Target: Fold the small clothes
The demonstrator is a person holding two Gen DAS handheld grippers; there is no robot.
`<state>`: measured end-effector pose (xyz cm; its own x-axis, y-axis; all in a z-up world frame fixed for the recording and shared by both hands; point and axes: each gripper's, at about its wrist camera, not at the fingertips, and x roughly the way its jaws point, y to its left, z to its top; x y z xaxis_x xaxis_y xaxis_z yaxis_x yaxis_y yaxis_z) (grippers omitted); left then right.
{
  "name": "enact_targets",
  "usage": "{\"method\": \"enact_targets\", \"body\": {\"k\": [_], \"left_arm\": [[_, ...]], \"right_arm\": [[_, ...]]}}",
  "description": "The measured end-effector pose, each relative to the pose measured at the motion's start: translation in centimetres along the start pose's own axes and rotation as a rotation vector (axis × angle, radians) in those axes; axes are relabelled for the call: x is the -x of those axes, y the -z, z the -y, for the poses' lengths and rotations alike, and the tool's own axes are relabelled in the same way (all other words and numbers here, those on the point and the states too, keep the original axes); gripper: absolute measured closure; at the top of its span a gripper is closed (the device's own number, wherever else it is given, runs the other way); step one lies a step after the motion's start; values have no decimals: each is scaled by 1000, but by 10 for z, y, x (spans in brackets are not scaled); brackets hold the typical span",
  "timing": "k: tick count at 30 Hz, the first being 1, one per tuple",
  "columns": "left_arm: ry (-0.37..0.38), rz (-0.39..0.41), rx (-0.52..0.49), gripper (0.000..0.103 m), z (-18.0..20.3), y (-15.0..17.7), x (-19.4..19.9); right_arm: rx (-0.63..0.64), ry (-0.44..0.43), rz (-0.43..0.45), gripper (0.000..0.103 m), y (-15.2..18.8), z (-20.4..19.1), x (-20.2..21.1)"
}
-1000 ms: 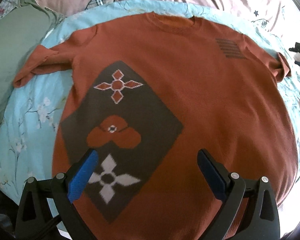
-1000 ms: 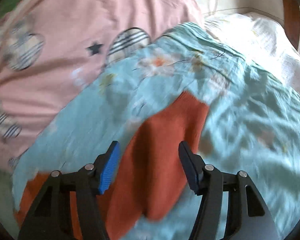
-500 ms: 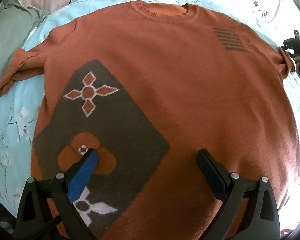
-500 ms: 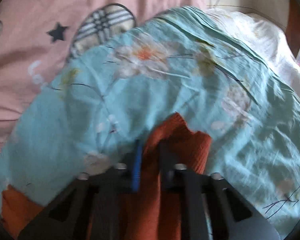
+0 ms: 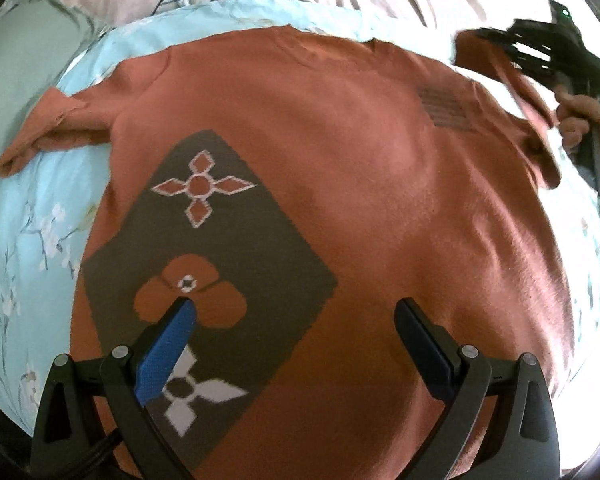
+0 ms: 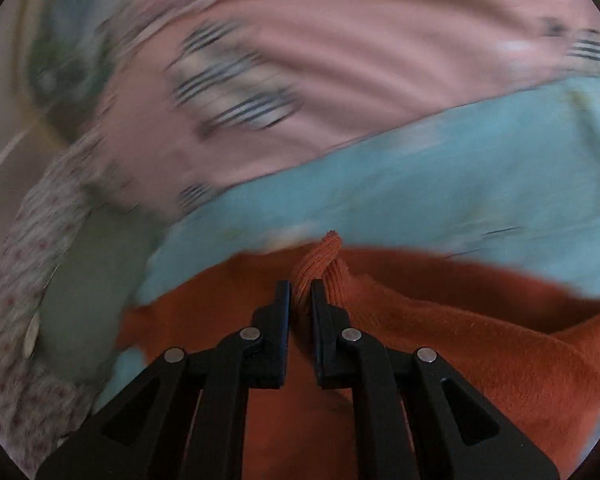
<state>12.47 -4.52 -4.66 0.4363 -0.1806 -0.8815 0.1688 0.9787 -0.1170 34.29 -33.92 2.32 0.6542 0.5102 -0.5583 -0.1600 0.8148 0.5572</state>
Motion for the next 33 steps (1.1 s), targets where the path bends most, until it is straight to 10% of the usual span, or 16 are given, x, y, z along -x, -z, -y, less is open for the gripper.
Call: {"method": "enact_targets", "body": {"k": [9,13,28,29,31,33], "left_arm": [[78,32,128,3,-46,-5,15],[117,50,175,3,-69,-23,10],[391,-9,251,7,-73,-175,-100],[393,-7,252,11,-73,-180,-105],[392,-5,224,63,-69,-189,-116],[374,-13,185,95,-67,-191,-124]], "right_arm": [[77,-165,-208,92,64,-100,-119],[36,-169,-292,75,82,-104,-144],[-110,-26,-45,50,104,-38,25],[-115,-10,-32,50,107,-35,33],[-138,14,-7,50,113,-29,48],[-163,20,4,50,116,-23,57]]}}
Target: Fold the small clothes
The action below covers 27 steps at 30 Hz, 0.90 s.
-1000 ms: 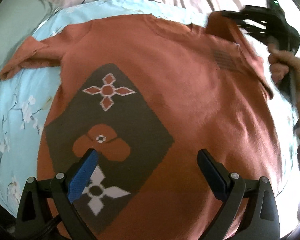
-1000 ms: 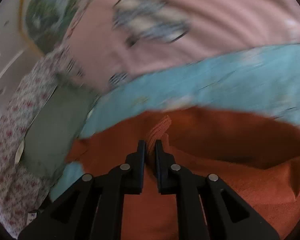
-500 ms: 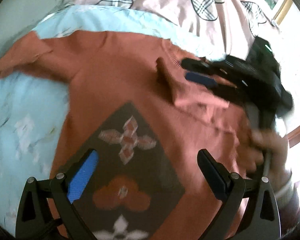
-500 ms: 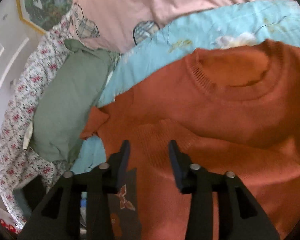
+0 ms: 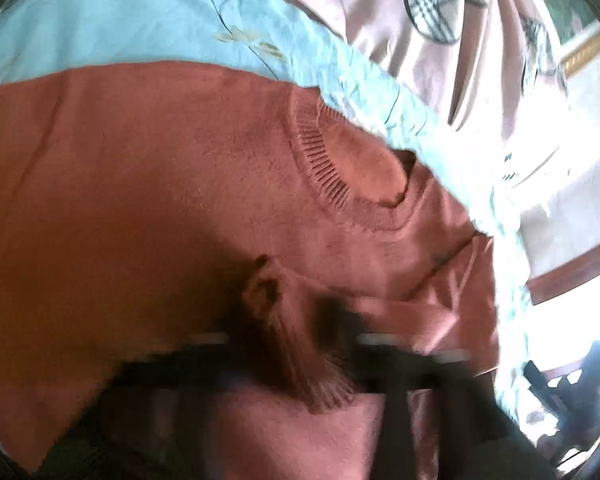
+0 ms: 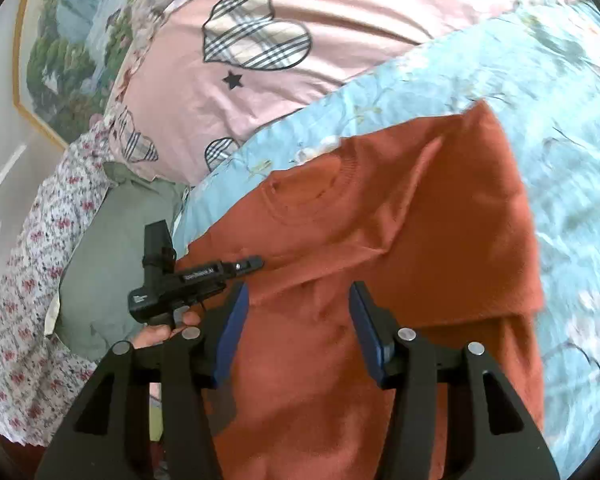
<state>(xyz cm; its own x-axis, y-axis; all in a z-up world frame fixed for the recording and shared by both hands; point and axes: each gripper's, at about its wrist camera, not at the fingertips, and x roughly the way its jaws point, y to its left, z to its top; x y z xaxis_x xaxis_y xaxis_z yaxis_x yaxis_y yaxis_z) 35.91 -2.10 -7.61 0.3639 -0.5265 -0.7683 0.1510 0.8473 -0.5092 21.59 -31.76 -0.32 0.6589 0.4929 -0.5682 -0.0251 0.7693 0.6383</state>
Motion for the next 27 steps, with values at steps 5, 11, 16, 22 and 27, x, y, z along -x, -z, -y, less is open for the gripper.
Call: {"method": "enact_targets", "body": {"k": [5,11,16,22,27], "left_arm": [[-14,188,-22,96,-8,27,54],[2,110,48,78,-49,43,59],[57,78,3,95,-38,31,41],[-107,190,-31,97,-47,31,66],[-76,190,-2,97,-62,34,74]], "right_arm": [[-21,8,31,50,7,12,18],[-44,80,25,50,9,29,15],[-53,135,53,49,5,38,25],[-34,250,105,38,-9,56,44],[-15,300,25,38,-32,77,6]]}}
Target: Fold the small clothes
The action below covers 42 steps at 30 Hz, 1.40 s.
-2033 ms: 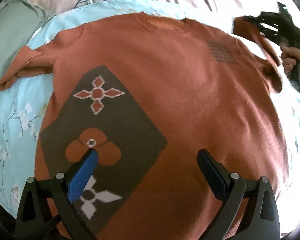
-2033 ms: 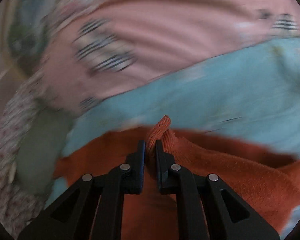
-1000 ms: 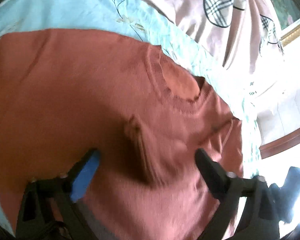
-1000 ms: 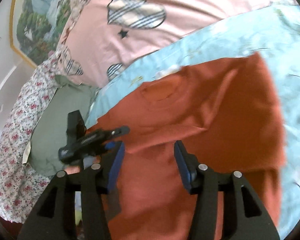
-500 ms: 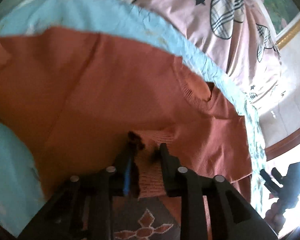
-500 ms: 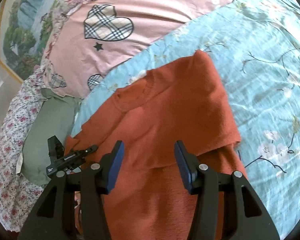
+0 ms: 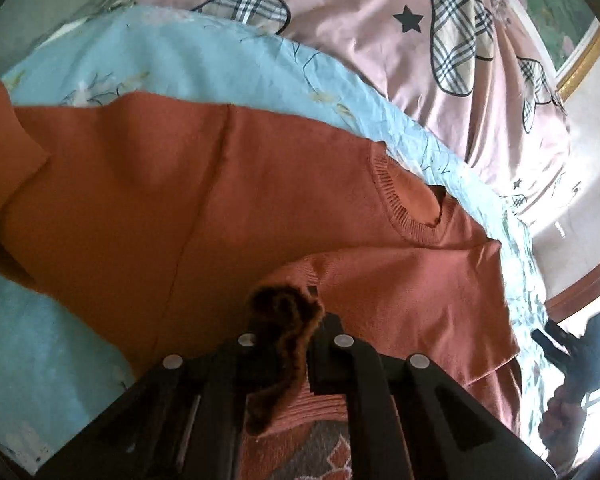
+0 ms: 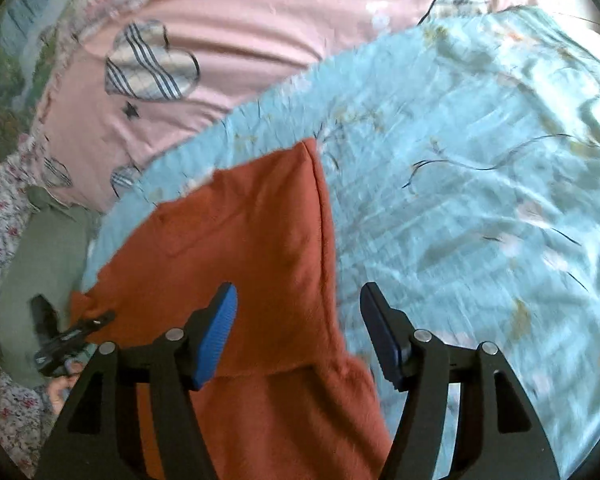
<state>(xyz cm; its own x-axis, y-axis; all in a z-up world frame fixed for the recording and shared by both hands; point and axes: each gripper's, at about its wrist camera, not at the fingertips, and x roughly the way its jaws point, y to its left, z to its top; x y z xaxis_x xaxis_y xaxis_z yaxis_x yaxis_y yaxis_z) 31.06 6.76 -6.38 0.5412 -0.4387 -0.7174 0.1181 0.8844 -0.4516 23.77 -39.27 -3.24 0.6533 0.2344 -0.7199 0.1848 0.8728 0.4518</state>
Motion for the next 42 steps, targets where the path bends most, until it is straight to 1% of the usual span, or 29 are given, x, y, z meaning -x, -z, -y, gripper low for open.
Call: {"method": "enact_targets", "body": {"k": [3,5,7,8,9,10,11,13,14,16,18,19,21,22,23,25,26,27,28,30,32,33,34,35,36,37,39,41,42], "left_arm": [[-16,34,31,97,-3,-3,8],[-2,27,61,97,-8,-4,8],[-7,9,62,97,-9,-1,6],[-13,-1,50,97,-6,0,4],[-19,-3,42,97,-4,2,2],[-22,-6,37,97,-3,2,2],[-18,-9,35,97,0,2,3],[29,-1,20,97,8,1,7],[32,3,-2,97,15,1,7],[-24,-2,-58,97,27,3,-2],[-46,-21,-59,97,28,5,-12],[-54,-32,-48,97,25,5,-18],[-40,-45,-32,97,20,6,-20],[-38,-44,-32,96,19,6,-20],[-35,-43,-42,96,20,7,-19],[-47,-53,-54,95,22,8,-20],[-54,-59,-55,95,21,8,-21],[-55,-63,-53,94,21,7,-21],[-57,-62,-53,91,22,7,-18],[-96,-37,-54,85,16,9,-4],[-142,-5,-54,85,4,13,18],[-163,12,-54,86,-2,14,29],[-184,34,-50,85,-11,15,42],[-203,57,-44,83,-21,15,57],[-230,77,-39,77,-28,14,68],[-273,107,-35,72,-38,12,82],[-304,136,-27,69,-53,8,99],[-333,139,-36,58,-62,2,105],[-359,142,-53,50,-64,-2,105]], "right_arm": [[22,32,-42,38,-10,-1,-30],[30,45,-67,38,-15,0,-47],[32,32,-98,39,-15,1,-61],[39,23,-119,47,-13,1,-69],[51,29,-120,94,-12,1,-70],[42,21,-122,91,-14,4,-68],[17,-10,-90,92,-18,7,-58],[10,-17,-28,92,-26,13,-38],[15,4,-22,92,-28,15,-34],[27,42,-46,92,-27,16,-40],[36,100,-90,88,-22,19,-52],[39,153,-91,84,-21,19,-51],[47,224,-32,81,-17,13,-35],[58,215,4,81,-13,3,-24],[86,161,19,81,-8,-8,-19],[143,89,-10,73,2,-26,-22],[156,77,-53,72,9,-30,-31],[157,89,-81,71,13,-28,-38],[150,145,-115,72,18,-21,-49],[88,105,-101,72,22,-6,-48],[37,95,-91,71,23,-3,-34],[36,96,-82,67,23,-4,-28],[45,83,-67,59,26,-10,-20],[54,54,-59,54,29,-14,-14],[62,16,-54,47,34,-20,-7],[70,-17,-56,44,39,-26,-2],[85,-50,-73,44,49,-41,0],[81,-75,-100,43,60,-52,-4],[76,-87,-116,43,66,-57,-6]]}}
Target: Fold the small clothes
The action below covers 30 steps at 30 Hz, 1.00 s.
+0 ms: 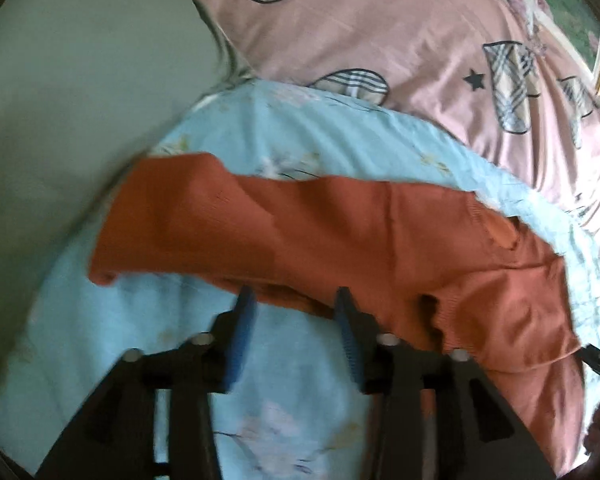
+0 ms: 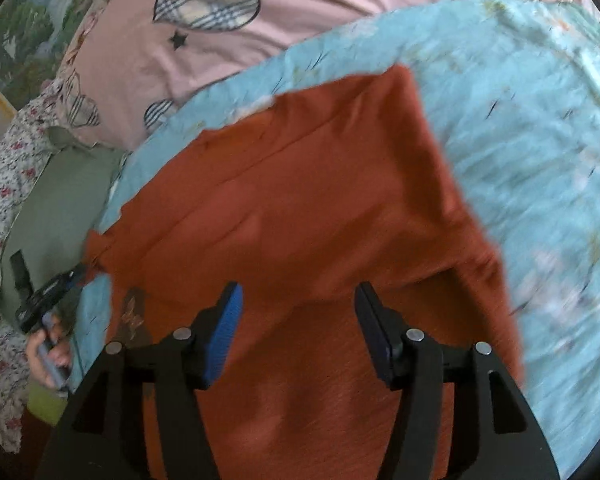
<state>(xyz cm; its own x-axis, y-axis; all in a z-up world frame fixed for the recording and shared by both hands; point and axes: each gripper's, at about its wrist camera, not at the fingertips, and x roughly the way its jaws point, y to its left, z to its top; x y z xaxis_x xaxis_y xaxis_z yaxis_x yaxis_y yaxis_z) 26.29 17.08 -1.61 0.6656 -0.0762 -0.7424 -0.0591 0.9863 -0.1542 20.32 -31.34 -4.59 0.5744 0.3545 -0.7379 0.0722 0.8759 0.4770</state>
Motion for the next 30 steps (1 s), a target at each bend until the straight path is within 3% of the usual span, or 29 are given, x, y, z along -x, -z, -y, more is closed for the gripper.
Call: {"method": "enact_targets", "body": {"k": [3,7,8,10,11,12,13,18,23,28,30], "left_arm": [[-62,-11,-65,27,0,-7,-11],[-153,-44,-117,25,-5,-15,-39],[-164,-58,-118,29,-9,-18,-49],[-150,-105,-89,64,-21,-23,-66],[-112,-124,-61,71,-28,-26,-70],[-82,-130,-42,86,-31,-27,-73],[-58,-126,-18,91,-36,-28,-72],[21,-67,64,95,-46,-28,-47],[172,0,175,96,-45,-35,-10],[331,40,124,96,25,-43,17],[419,28,85,96,72,-40,20]], "right_arm": [[-8,-20,-30,43,13,-10,-7],[-6,-38,-57,43,19,-18,-10],[1,-31,-63,43,19,-20,-11],[5,-31,-69,43,15,-25,-17],[7,-33,-69,43,16,-26,-16],[11,-34,-69,43,14,-27,-16],[13,-33,-68,43,14,-29,-17],[25,-46,-70,43,15,-35,-17],[30,-68,-58,43,19,-38,-12],[-5,-76,-17,43,20,-29,0],[-20,-73,-6,43,20,-23,5]]}}
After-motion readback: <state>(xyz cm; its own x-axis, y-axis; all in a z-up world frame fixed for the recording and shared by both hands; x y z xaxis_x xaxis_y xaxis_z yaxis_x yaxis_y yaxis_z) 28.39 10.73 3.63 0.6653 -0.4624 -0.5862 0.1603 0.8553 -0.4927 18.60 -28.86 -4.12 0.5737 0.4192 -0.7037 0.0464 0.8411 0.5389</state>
